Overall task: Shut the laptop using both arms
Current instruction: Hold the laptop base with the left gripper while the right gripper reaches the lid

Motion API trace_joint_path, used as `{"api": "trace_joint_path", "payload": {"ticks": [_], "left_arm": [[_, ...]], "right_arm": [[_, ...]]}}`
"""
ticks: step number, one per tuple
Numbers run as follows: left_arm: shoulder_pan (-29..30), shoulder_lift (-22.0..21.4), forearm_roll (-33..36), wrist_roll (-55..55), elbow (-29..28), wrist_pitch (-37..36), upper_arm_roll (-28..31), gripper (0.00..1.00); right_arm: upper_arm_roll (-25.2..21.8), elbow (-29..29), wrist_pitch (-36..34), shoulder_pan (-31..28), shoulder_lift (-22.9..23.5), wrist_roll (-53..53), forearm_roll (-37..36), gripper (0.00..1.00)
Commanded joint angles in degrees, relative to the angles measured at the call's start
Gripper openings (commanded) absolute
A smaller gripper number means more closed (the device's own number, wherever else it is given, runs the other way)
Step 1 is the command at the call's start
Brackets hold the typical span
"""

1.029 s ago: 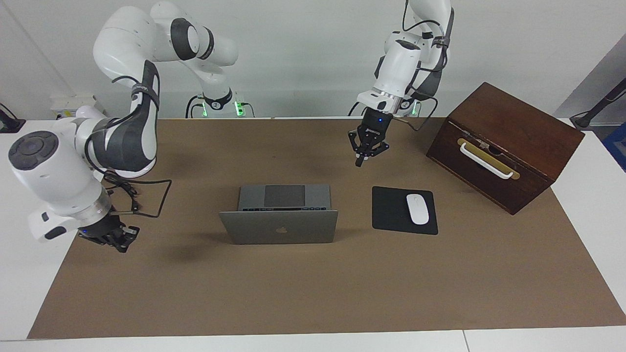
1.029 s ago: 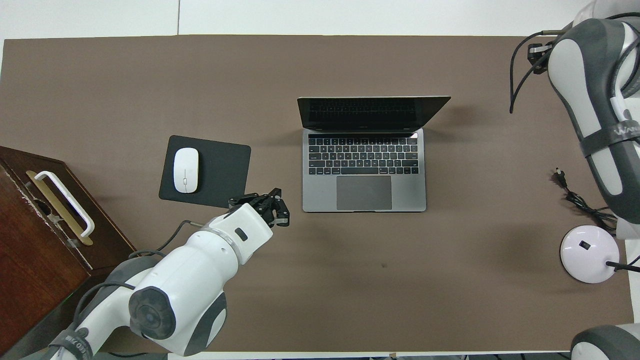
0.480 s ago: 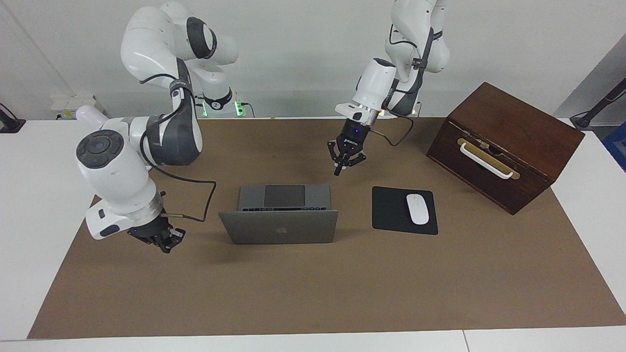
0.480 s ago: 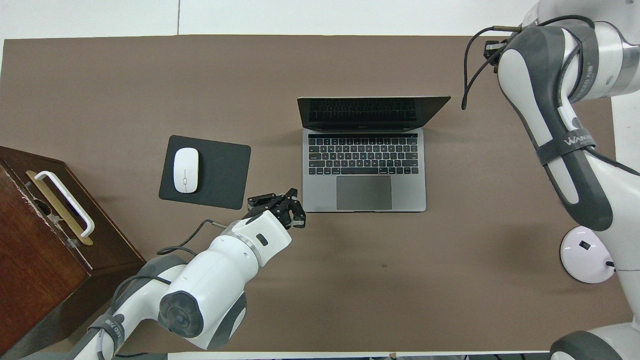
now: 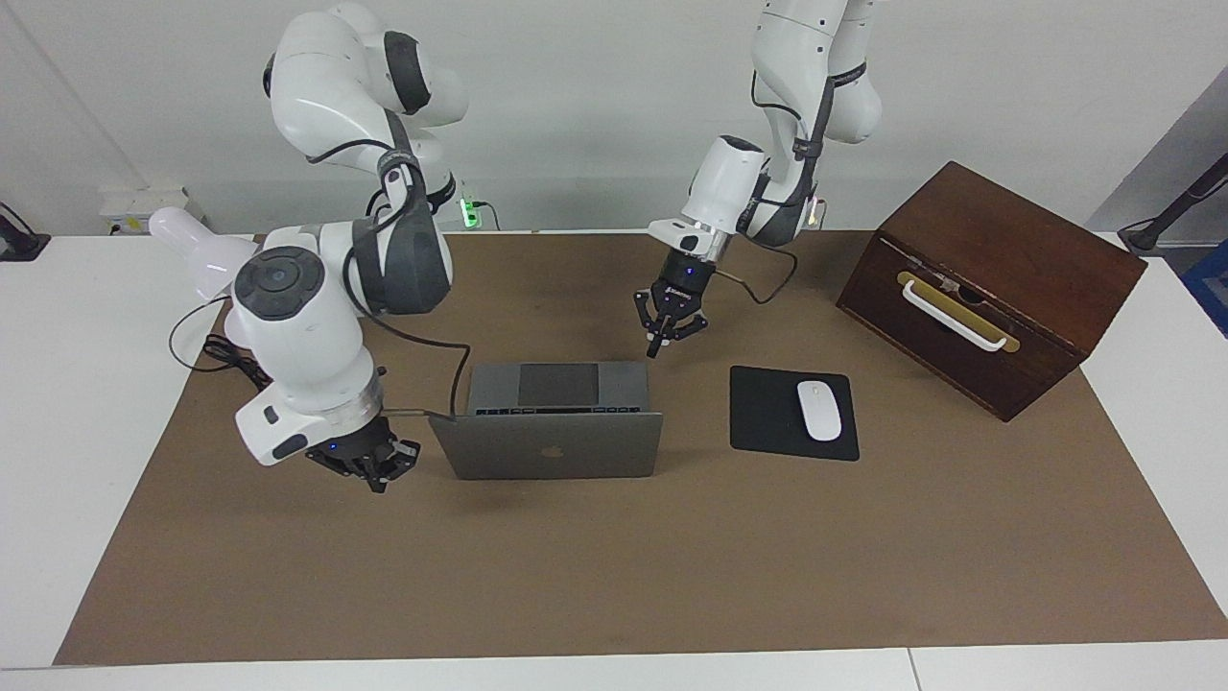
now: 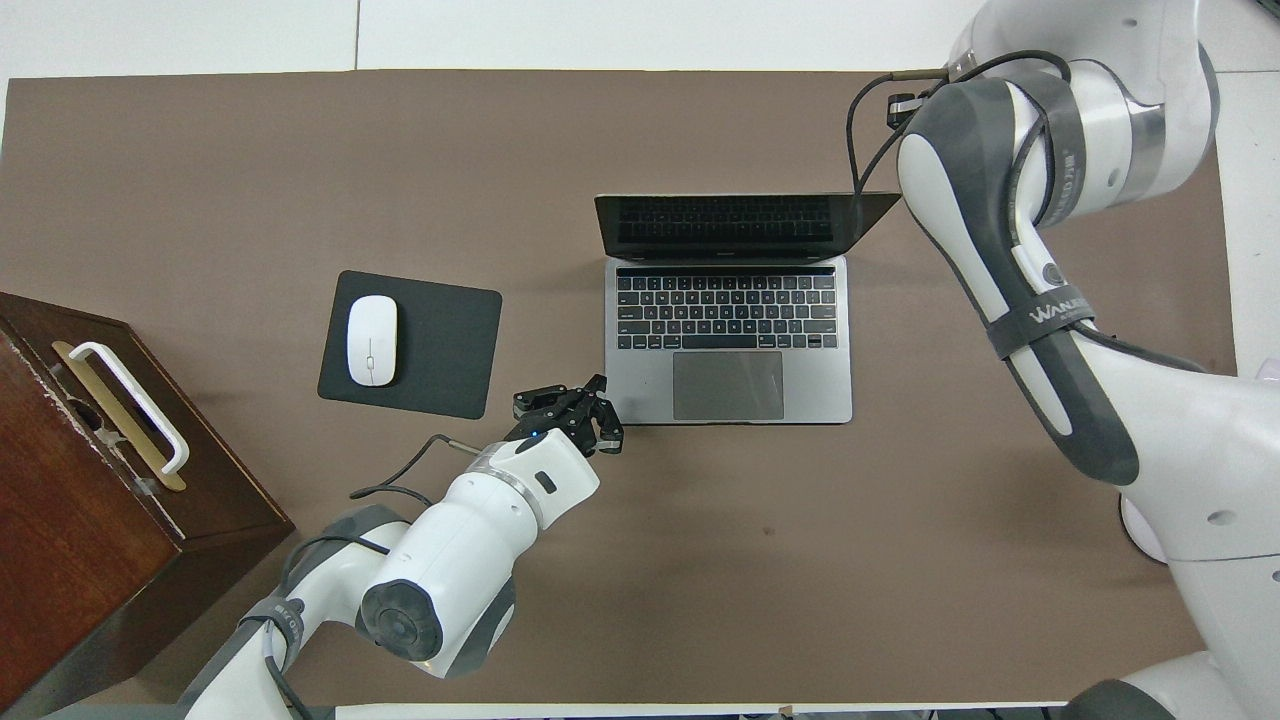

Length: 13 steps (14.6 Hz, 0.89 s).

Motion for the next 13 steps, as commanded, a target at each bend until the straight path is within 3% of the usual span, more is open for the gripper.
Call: {"api": "trace_joint_path", "payload": {"ticks": [1, 13], "left_arm": [[-2.3, 4.5, -0.1, 0.9, 1.0, 5.2, 0.9, 0.00], [-1.8, 8.6, 2.9, 1.1, 2.8, 5.3, 1.0, 0.00]], "right_arm": [[0.4, -0.2, 0.2, 0.2, 0.0, -0.6, -1.3, 0.00], [0.5, -0.4, 1.7, 5.1, -0.2, -1.8, 0.6, 0.00]]}}
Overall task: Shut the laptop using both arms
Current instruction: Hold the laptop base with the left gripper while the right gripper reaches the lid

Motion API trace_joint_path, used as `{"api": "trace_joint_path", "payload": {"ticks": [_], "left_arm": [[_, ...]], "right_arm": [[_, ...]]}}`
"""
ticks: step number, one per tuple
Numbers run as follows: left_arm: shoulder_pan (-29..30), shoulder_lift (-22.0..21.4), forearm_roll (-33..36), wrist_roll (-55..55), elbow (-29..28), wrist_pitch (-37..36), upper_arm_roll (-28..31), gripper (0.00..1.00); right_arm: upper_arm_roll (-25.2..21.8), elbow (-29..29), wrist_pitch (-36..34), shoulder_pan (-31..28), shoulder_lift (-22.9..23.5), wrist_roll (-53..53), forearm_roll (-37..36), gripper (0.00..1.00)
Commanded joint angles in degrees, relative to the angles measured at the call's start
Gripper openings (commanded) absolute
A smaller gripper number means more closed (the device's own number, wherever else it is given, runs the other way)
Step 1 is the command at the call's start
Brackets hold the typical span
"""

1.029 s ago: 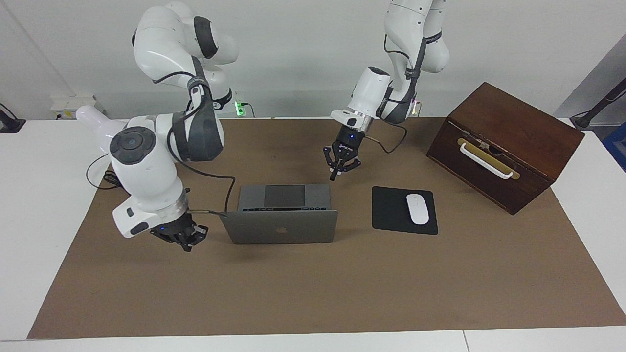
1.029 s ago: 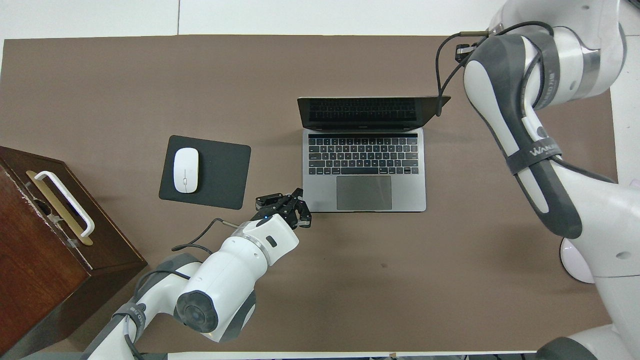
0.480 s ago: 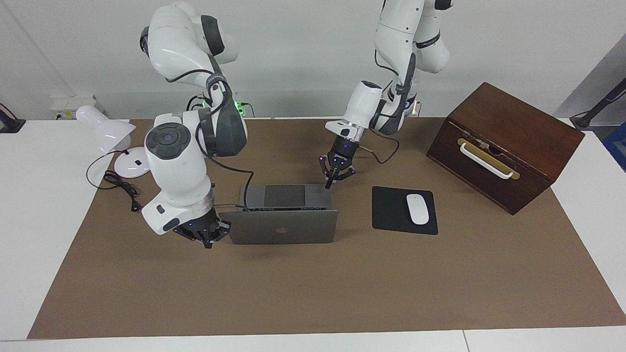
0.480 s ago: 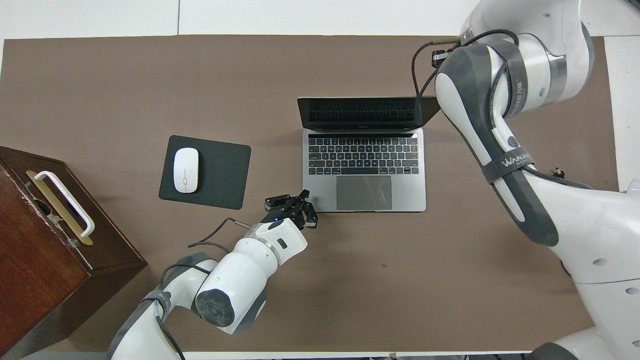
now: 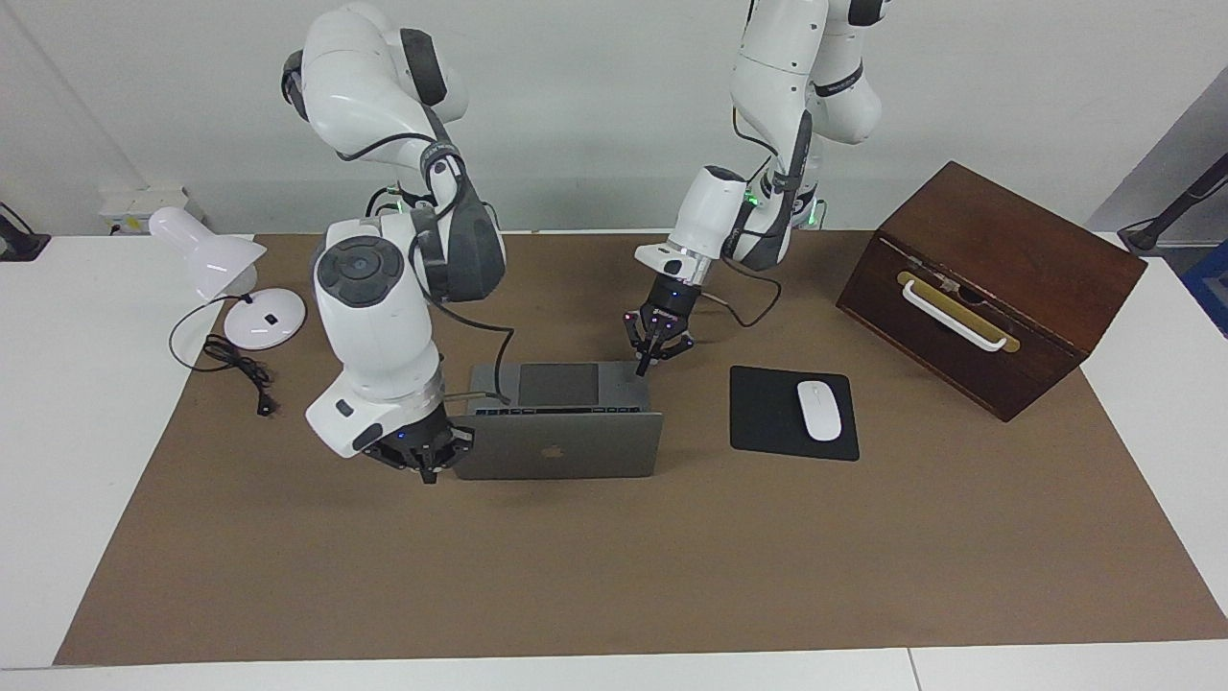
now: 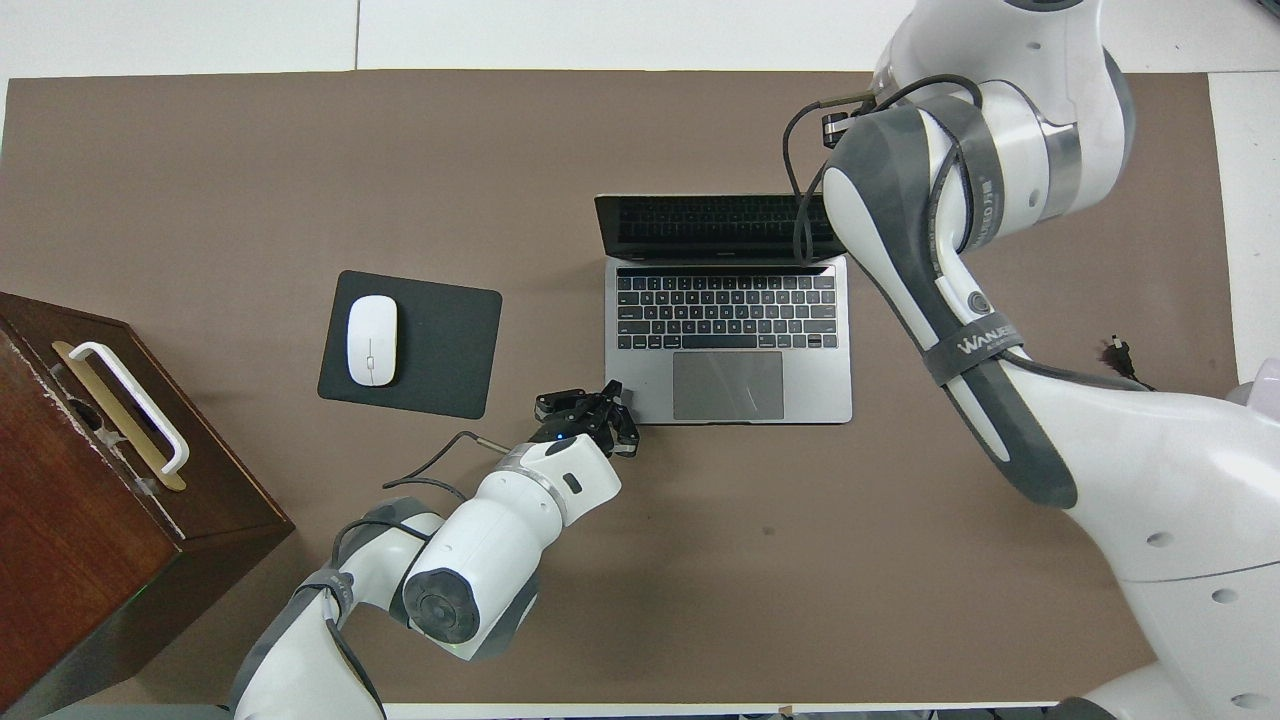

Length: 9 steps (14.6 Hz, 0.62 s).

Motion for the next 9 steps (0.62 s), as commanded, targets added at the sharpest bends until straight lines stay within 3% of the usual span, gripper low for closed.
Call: {"api": "trace_joint_path", "payload": {"ticks": [1, 9], "left_arm": [[-0.5, 1.6, 2.0, 0.4, 0.9, 1.2, 0.9, 0.00], [-0.6, 2.9, 2.1, 1.9, 0.8, 1.2, 0.9, 0.00]], "right_arm": [[0.4, -0.3, 2.1, 0.4, -0.2, 1.0, 1.4, 0.00], [0.8, -1.5, 9.2, 2.6, -0.2, 3.5, 5.1, 0.00]]}}
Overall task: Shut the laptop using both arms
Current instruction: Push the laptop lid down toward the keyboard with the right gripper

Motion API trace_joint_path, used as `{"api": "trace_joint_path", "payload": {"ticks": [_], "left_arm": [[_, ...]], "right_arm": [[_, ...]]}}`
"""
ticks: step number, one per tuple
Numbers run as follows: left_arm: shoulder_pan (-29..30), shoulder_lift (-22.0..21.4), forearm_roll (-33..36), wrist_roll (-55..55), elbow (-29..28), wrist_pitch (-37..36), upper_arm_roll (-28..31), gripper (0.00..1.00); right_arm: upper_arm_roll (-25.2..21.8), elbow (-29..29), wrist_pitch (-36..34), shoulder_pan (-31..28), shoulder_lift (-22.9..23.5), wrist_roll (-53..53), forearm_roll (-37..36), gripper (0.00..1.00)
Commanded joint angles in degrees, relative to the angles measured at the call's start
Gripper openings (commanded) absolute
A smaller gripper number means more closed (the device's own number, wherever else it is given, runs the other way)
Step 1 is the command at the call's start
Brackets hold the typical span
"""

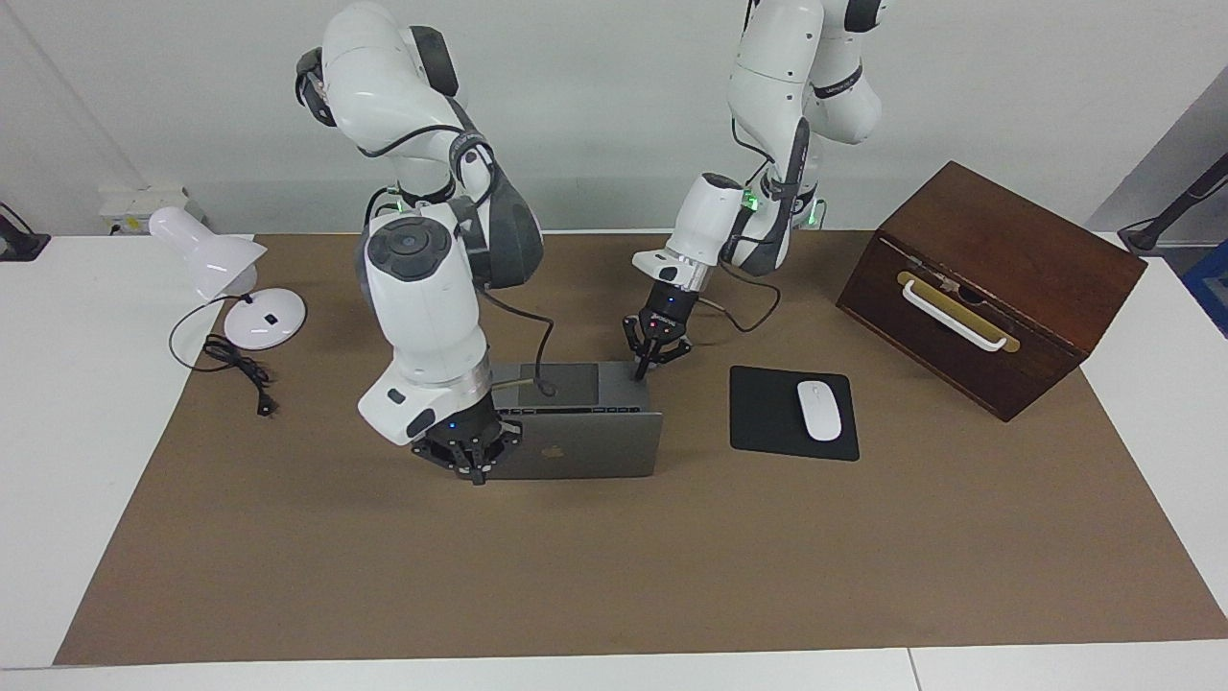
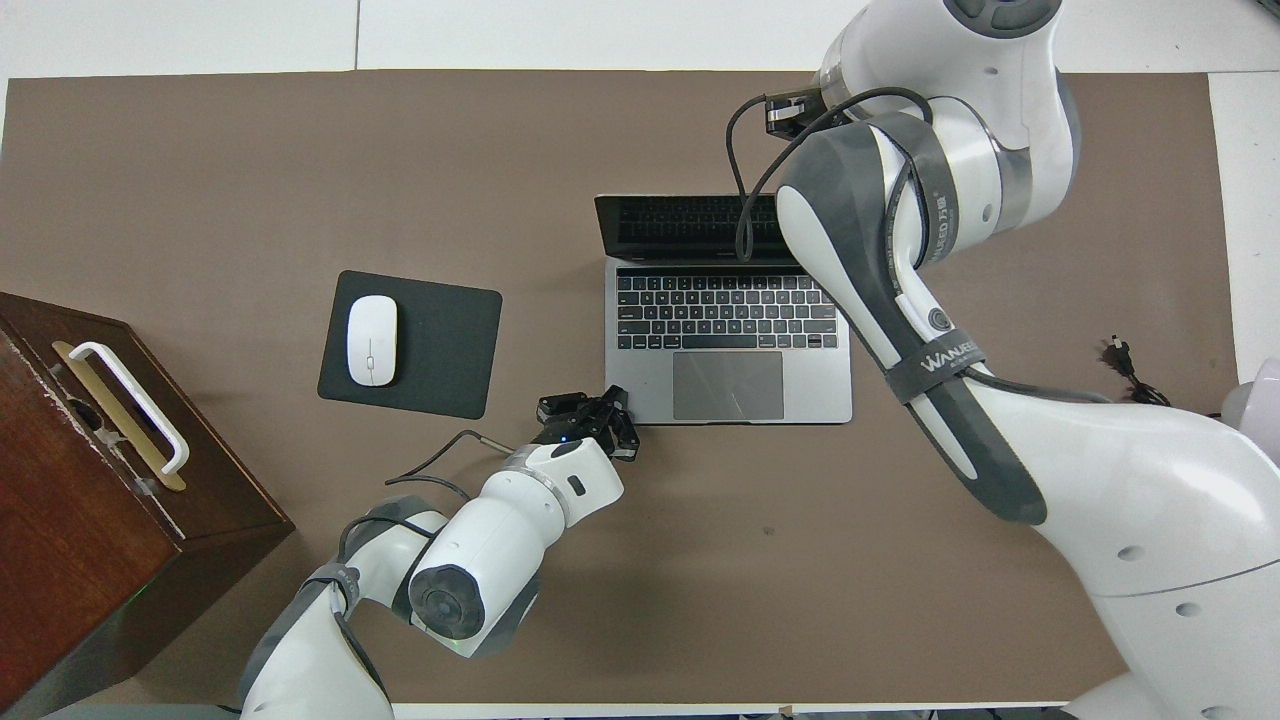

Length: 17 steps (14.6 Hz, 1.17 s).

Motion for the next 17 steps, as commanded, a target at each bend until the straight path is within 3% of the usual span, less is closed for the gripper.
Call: {"api": "trace_joint_path", "payload": {"ticks": [1, 10, 13, 17], "left_arm": [[-0.6, 1.7, 0.8, 0.7, 0.8, 1.1, 0.7, 0.00], [-0.6, 2.3, 0.9, 2.9, 0.7, 1.1, 0.8, 0.00], [-0.7, 2.5, 0.9, 2.9, 0.7, 1.1, 0.8, 0.00], [-0.7, 2.6, 0.9, 3.2, 0.7, 1.1, 0.8, 0.00]], "right_arm": [[0.6, -1.2, 1.8, 0.7, -0.2, 2.1, 1.1, 0.00], [0.8, -13.8, 2.0, -0.1, -5.2, 2.3, 6.1, 0.00], [0.8, -14.4, -2.5, -0.8, -6.0, 2.4, 12.1, 0.00], [0.8, -14.6, -7.9, -1.5, -6.3, 2.3, 12.6, 0.00]]}}
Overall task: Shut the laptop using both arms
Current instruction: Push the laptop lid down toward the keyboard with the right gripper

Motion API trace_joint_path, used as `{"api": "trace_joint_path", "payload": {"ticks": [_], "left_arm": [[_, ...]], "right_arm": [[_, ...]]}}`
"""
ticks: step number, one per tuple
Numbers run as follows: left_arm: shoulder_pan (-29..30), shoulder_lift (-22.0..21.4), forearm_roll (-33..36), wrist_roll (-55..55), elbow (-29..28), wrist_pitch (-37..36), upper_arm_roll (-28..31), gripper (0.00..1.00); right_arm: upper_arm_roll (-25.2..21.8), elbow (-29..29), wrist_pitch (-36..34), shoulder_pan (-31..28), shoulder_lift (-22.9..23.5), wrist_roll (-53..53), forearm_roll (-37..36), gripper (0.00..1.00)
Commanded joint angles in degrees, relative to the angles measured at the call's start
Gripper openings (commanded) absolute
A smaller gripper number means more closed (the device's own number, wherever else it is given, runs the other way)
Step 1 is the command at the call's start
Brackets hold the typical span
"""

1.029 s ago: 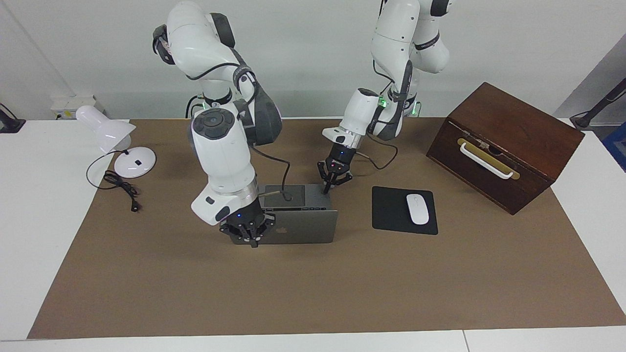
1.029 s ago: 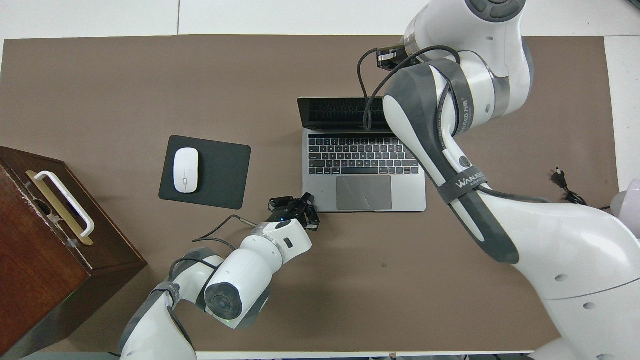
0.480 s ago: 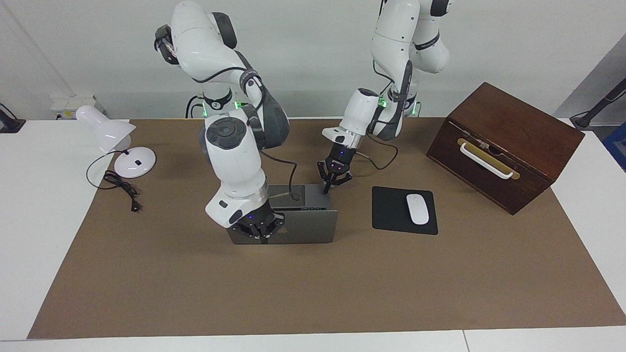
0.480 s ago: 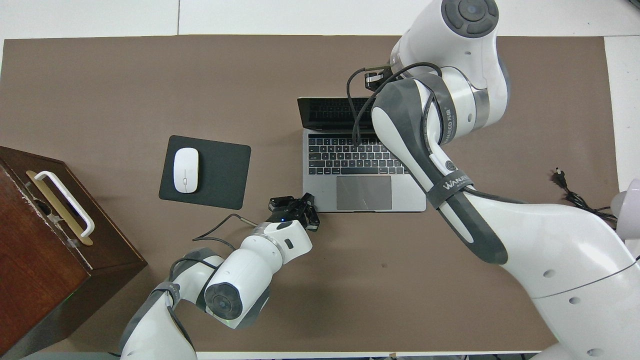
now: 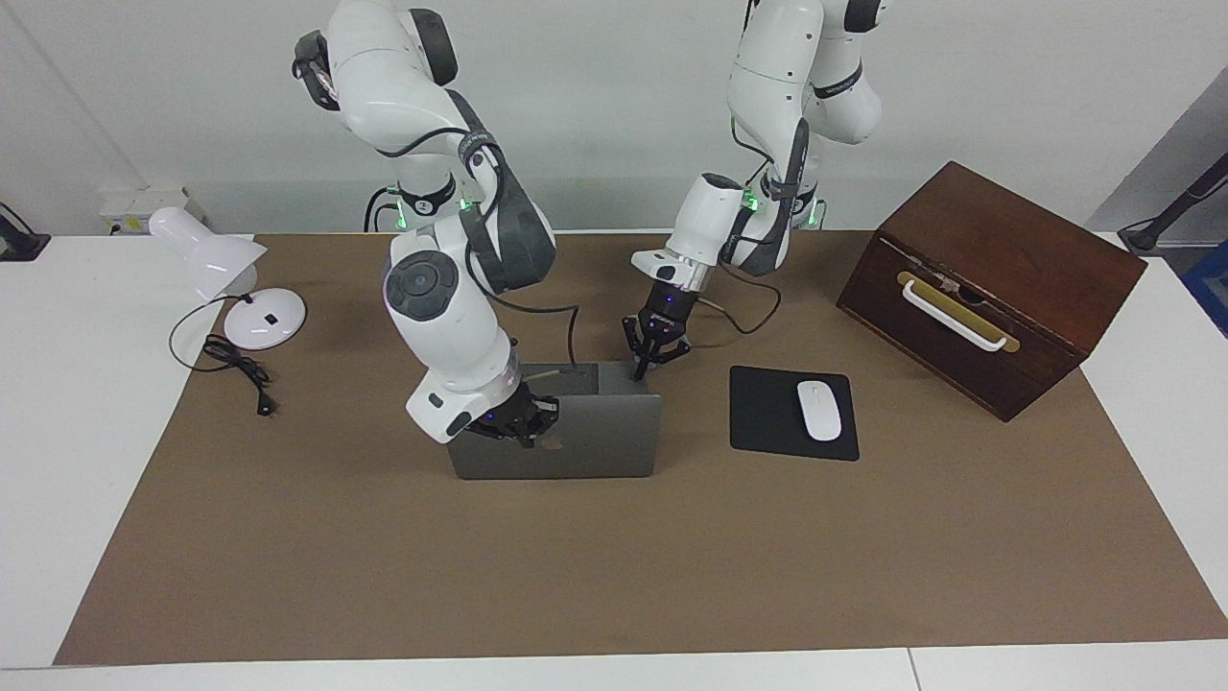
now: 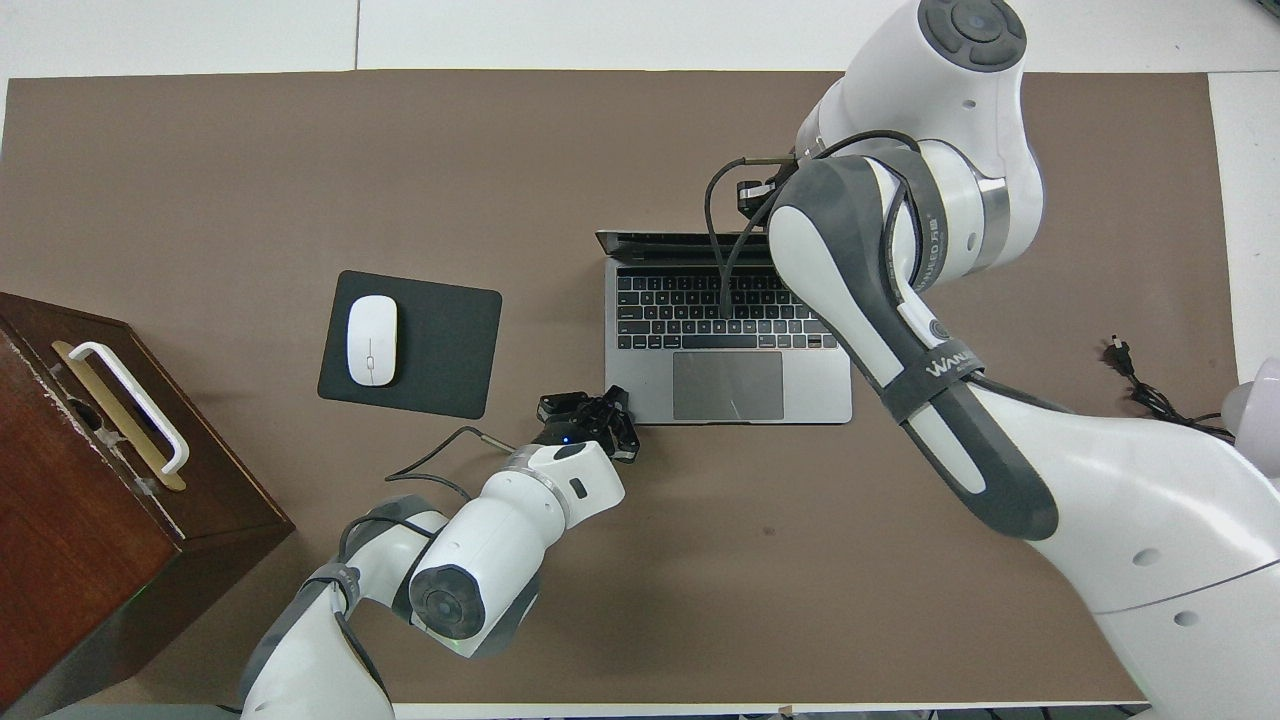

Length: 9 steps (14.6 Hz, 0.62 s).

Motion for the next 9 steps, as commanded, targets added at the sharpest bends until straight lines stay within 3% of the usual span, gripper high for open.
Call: {"api": "trace_joint_path", "payload": {"ticks": [1, 9], "left_arm": [[-0.7, 2.6, 0.8, 0.5, 0.7, 1.1, 0.8, 0.00], [-0.6, 2.9, 0.8, 1.1, 0.7, 1.1, 0.8, 0.00]], "right_arm": [[0.6, -3.9, -1.9, -1.1, -2.0, 1.3, 2.7, 0.00], [0.6, -8.1, 0.3, -1.2, -1.3, 1.3, 3.7, 0.00]]}}
